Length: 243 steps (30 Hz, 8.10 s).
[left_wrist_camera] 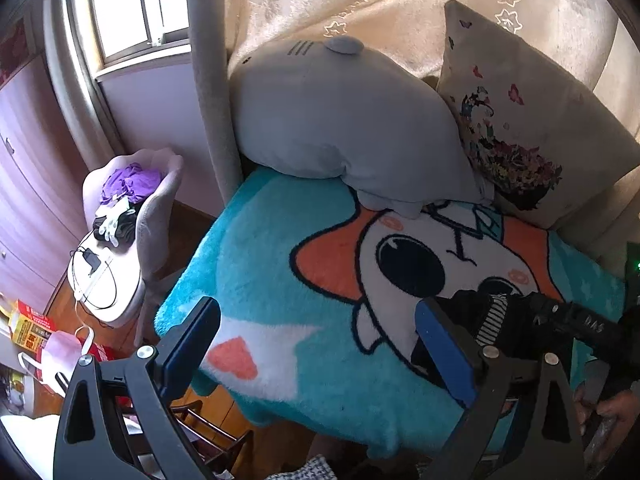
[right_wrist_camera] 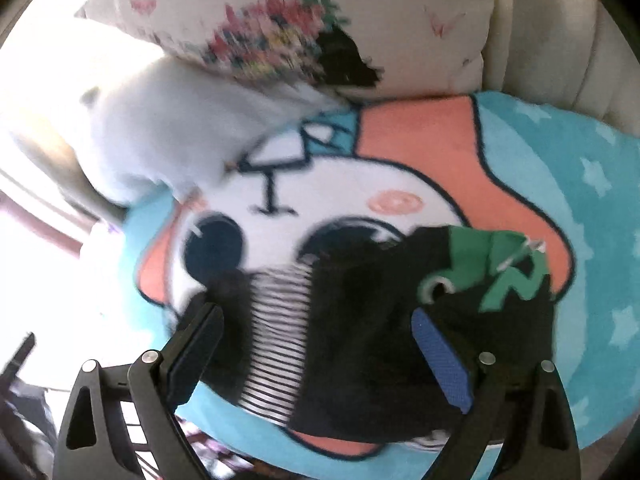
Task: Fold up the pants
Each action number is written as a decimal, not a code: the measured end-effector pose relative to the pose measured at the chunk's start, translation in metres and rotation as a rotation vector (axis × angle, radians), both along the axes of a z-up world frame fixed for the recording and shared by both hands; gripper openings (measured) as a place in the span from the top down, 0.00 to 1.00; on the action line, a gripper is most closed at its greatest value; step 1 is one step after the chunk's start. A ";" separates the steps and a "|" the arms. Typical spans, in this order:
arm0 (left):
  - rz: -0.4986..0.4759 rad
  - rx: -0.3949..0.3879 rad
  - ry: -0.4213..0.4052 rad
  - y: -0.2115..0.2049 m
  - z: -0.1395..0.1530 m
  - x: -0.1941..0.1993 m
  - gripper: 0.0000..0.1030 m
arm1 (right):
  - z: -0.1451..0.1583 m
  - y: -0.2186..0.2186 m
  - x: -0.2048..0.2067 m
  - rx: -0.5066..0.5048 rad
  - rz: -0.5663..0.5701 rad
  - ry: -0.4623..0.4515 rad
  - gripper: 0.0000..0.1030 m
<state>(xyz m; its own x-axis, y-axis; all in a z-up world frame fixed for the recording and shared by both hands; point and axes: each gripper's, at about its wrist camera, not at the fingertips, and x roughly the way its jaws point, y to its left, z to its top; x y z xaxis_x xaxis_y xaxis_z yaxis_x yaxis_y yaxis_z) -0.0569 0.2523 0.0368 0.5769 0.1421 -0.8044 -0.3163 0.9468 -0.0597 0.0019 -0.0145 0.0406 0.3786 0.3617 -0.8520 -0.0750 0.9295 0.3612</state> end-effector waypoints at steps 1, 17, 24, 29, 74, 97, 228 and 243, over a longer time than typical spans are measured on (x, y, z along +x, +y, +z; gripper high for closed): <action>-0.004 0.001 -0.001 -0.001 -0.002 0.001 0.05 | 0.000 0.000 0.000 0.028 -0.031 -0.003 0.05; -0.113 -0.001 -0.011 -0.019 -0.014 0.009 0.05 | -0.040 0.025 -0.006 -0.001 -0.017 -0.004 0.19; -0.145 -0.036 -0.024 -0.025 -0.016 0.016 0.05 | -0.032 0.029 -0.012 -0.070 0.022 -0.003 0.19; -0.142 -0.060 -0.002 -0.023 -0.023 0.022 0.05 | -0.035 0.024 -0.009 -0.093 0.010 0.021 0.19; 0.073 -0.364 0.117 0.078 -0.091 0.016 0.05 | -0.068 0.158 0.022 -0.414 0.287 0.085 0.36; -0.123 -0.444 0.176 0.000 -0.098 0.025 0.05 | -0.001 0.038 0.010 0.095 0.058 0.072 0.66; -0.284 0.060 0.096 -0.247 -0.037 0.034 0.07 | -0.027 -0.191 -0.031 -0.001 -0.125 -0.013 0.30; -0.160 -0.372 0.184 -0.181 -0.080 0.049 0.07 | -0.037 -0.201 -0.032 0.153 -0.079 -0.010 0.29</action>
<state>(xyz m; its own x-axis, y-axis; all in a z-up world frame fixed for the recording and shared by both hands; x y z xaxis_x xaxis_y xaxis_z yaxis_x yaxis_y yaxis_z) -0.0083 0.0709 -0.0435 0.4109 -0.2556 -0.8751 -0.2045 0.9096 -0.3617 -0.0301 -0.2152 0.0033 0.4190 0.4558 -0.7853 -0.0080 0.8667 0.4988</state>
